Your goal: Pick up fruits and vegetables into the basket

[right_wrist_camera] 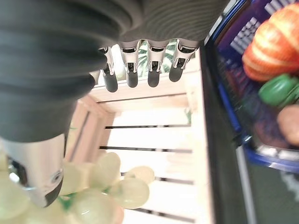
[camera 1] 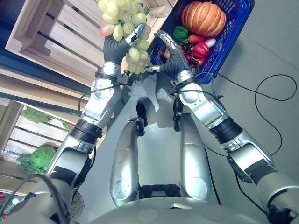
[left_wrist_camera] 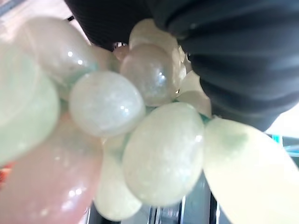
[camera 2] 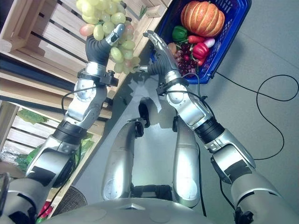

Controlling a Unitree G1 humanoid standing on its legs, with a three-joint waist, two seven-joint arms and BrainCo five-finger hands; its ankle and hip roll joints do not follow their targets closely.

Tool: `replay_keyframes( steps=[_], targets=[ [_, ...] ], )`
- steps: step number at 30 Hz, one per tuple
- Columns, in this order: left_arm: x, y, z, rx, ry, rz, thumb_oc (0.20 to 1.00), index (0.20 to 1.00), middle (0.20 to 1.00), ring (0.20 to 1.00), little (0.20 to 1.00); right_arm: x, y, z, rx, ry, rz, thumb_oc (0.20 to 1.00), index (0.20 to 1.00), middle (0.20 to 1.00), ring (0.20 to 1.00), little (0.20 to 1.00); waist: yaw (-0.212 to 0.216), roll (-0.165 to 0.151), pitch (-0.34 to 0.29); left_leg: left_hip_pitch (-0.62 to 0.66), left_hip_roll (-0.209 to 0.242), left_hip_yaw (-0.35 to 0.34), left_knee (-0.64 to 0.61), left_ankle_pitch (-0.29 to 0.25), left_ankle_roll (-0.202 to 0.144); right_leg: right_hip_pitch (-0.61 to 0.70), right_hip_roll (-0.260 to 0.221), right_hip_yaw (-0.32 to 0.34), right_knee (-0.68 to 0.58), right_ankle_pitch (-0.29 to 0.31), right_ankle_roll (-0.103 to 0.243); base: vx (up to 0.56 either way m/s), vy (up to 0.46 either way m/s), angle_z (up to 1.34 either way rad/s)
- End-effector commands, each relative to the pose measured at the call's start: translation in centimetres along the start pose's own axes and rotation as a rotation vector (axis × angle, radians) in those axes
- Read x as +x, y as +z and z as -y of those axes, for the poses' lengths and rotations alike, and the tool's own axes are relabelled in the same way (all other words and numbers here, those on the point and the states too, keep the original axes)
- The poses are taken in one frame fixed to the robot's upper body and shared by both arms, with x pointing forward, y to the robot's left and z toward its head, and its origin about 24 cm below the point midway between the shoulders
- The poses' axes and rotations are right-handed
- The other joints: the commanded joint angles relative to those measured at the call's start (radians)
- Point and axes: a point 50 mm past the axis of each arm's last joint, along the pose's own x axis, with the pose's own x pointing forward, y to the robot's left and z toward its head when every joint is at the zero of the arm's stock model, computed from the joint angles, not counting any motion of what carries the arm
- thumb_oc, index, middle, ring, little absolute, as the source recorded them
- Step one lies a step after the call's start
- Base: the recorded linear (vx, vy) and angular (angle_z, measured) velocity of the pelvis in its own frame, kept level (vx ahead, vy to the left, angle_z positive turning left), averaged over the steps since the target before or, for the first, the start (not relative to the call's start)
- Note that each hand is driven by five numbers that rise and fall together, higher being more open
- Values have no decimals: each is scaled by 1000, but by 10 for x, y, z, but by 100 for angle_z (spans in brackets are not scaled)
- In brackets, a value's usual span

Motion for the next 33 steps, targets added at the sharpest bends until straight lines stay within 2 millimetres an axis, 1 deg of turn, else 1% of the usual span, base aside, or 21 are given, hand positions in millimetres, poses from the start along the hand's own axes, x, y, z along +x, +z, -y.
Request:
replay_keyframes(
  steps=[1,2,5,6,7,11,12,13,16,20,26,33],
  targets=[
    [6,41,35,-169,-84,263,200,200,200,200,200,8,46,-13,208,55,194,1000,1000,1000,1000,1000,20,14,-54,59,-90,44,-74,-91,59,63,34,-57,-52,-47,16,67,-43,12],
    [5,40,36,-175,-83,256,200,200,200,200,200,6,44,-15,218,61,186,1000,1000,1000,1000,1000,22,15,-54,79,-92,35,-65,-119,55,80,36,-51,-39,-75,24,-8,-48,14],
    [3,43,45,-197,-101,290,200,200,200,200,200,6,44,-20,257,80,170,1000,1000,1000,1000,1000,24,11,-54,75,-92,32,-64,-120,57,80,33,-57,-39,-73,24,-7,-39,9],
    [4,46,46,-200,-106,301,200,200,200,200,200,7,45,-19,261,80,175,1000,1000,1000,1000,1000,23,9,-54,54,-90,40,-72,-91,62,61,31,-65,-51,-45,16,-6,-39,7],
    [2,45,49,-221,-111,297,200,200,200,200,200,5,42,-22,283,88,155,1000,1000,1000,1000,1000,24,9,-54,72,-92,30,-59,-123,59,77,32,-60,-32,-76,25,-8,-38,6],
    [0,48,58,-272,-141,313,200,200,200,200,200,3,39,-28,353,120,126,1000,1000,1000,1000,1000,24,5,-54,70,-91,31,-62,-121,61,75,32,-66,-34,-74,25,6,-26,2],
    [0,47,63,-291,-157,307,200,200,200,200,200,2,40,-32,380,139,131,1000,1000,1000,1000,1000,23,3,-54,68,-90,31,-64,-121,62,74,31,-68,-34,-74,25,0,0,0],
    [0,47,63,-293,-159,306,200,200,200,200,200,2,40,-32,383,140,131,1000,1000,1000,1000,1000,23,3,-54,68,-90,31,-64,-121,62,74,31,-69,-35,-74,26,-30,-36,0],
    [-1,47,70,-335,-177,287,200,200,200,200,200,1,45,-35,417,161,155,1000,1000,1000,1000,1000,22,1,-54,63,-90,31,-66,-118,63,70,31,-72,-37,-70,27,0,0,0],
    [-2,42,77,-389,-194,242,200,200,200,200,200,1,50,-37,454,176,175,1000,1000,1000,1000,1000,21,0,-54,64,-91,30,-72,-116,66,68,33,-74,-39,-66,29,0,0,0],
    [-7,36,86,-461,-261,174,200,200,200,200,200,0,58,-33,512,170,232,1000,1000,1000,1000,1000,25,1,-54,61,-91,31,-80,-112,68,69,28,-84,-51,-60,30,-7,-9,1],
    [-13,28,88,-487,-281,123,200,200,200,200,200,-3,65,-27,527,145,302,1000,1000,1000,1000,1000,26,3,-54,59,-91,31,-81,-112,69,67,25,-86,-54,-57,30,0,0,0]
  ],
)
